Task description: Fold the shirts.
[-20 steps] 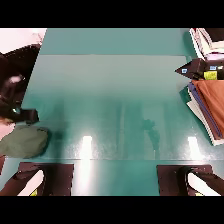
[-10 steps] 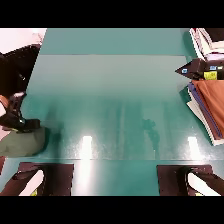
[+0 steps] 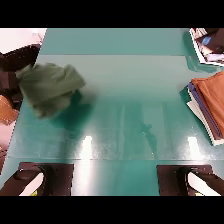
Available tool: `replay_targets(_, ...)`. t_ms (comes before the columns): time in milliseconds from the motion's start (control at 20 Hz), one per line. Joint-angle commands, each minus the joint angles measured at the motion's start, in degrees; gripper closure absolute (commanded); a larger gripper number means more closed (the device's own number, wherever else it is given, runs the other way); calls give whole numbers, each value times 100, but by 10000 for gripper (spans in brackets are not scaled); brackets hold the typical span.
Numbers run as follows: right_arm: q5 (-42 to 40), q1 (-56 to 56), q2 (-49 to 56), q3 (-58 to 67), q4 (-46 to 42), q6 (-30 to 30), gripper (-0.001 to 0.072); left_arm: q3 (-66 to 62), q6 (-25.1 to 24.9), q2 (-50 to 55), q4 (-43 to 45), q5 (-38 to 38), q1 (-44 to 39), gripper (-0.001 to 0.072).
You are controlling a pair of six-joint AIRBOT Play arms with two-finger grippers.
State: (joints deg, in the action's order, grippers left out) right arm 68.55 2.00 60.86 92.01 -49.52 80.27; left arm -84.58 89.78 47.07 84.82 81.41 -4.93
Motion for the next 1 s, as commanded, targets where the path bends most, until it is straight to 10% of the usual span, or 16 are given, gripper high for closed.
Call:
replay_targets(0,-101,-273,2,702,-15,0,695,-879,94,142,-92,-546,-1279,686)
replay_targets(550,544,-922,-11,1156,-9,7,695,-1021,-437,3309,-424,-2361,-4216,680)
replay_targets(600,560,-922,-11,1156,-9,7,695,-1137,-479,3447,-400,-2398,-4159,636)
replay_targets(700,560,-922,-11,1156,-9,4,695,-1285,-472,3475,-391,-2339,-3871,183)
replay_targets(950,621,-922,15,1156,-13,4,695,-1370,-420,3265,-282,-149,-2216,178)
